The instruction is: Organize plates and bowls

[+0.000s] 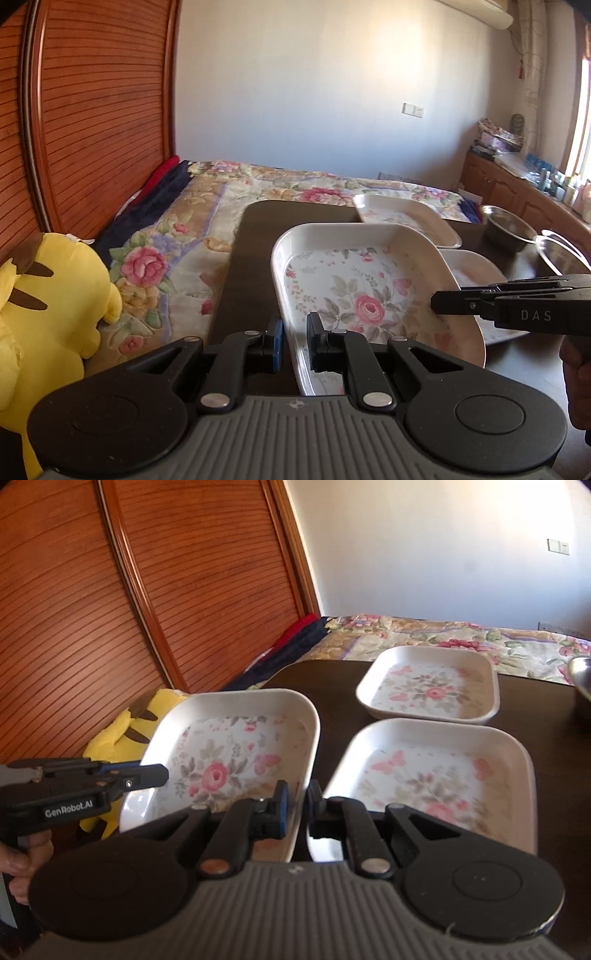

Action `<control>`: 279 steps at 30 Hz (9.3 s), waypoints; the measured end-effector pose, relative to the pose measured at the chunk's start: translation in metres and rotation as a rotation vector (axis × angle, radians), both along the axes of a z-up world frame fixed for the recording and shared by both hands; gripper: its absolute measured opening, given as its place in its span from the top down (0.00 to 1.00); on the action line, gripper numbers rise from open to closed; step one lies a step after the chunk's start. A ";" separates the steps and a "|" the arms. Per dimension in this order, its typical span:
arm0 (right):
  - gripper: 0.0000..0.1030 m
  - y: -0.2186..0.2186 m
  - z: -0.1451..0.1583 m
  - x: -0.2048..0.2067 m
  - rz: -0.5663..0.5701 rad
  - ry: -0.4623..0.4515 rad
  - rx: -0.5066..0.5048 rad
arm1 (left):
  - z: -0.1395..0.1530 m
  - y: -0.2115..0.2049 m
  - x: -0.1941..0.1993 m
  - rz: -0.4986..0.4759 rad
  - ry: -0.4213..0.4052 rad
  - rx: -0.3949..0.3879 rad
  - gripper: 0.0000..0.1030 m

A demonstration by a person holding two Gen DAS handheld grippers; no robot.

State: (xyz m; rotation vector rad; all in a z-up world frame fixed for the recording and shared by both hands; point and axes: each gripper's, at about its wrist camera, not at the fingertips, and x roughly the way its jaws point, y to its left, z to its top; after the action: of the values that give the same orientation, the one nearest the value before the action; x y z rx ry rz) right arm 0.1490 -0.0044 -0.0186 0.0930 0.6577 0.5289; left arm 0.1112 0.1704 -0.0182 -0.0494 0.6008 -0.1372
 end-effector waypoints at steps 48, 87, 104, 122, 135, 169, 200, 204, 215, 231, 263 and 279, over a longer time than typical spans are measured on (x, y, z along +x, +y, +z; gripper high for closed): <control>0.85 -0.111 -0.040 -0.125 -0.132 -0.018 0.005 | -0.040 -0.101 -0.075 -0.168 0.078 -0.061 0.86; 0.54 -0.120 0.001 -0.057 -0.185 -0.143 -0.106 | 0.000 -0.093 -0.022 -0.137 -0.031 -0.010 0.27; 0.54 -0.096 -0.014 -0.006 -0.137 -0.104 -0.165 | -0.011 -0.100 0.041 -0.180 0.018 0.026 0.52; 0.69 -0.099 -0.026 0.018 -0.132 -0.060 -0.151 | -0.028 -0.109 0.078 -0.213 0.078 0.024 0.74; 0.79 -0.102 -0.029 0.018 -0.139 -0.072 -0.135 | -0.033 -0.107 0.076 -0.194 0.072 0.014 0.83; 0.84 -0.106 0.002 -0.011 -0.154 -0.128 -0.117 | 0.005 -0.108 0.035 -0.175 0.008 -0.003 0.84; 0.84 -0.114 -0.009 -0.106 -0.131 -0.130 -0.080 | -0.008 -0.109 -0.072 -0.154 0.033 -0.032 0.84; 0.84 -0.116 -0.012 -0.113 -0.141 -0.133 -0.047 | -0.011 -0.108 -0.079 -0.153 0.041 -0.039 0.84; 0.84 -0.119 -0.019 -0.123 -0.160 -0.127 0.008 | -0.021 -0.106 -0.087 -0.149 0.050 -0.045 0.84; 0.84 -0.112 -0.032 -0.135 -0.165 -0.177 -0.058 | -0.033 -0.108 -0.082 -0.131 0.046 -0.006 0.84; 0.81 -0.113 -0.026 -0.144 -0.191 -0.230 -0.064 | -0.026 -0.109 -0.087 -0.116 0.003 0.020 0.77; 0.74 -0.118 -0.008 -0.125 -0.174 -0.245 -0.079 | -0.016 -0.108 -0.074 -0.117 -0.022 0.041 0.70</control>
State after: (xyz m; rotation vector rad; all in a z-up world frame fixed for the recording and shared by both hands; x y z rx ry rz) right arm 0.0242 -0.1221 -0.0264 0.0106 0.4257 0.3397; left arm 0.0376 0.0625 -0.0346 0.0274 0.5840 -0.2387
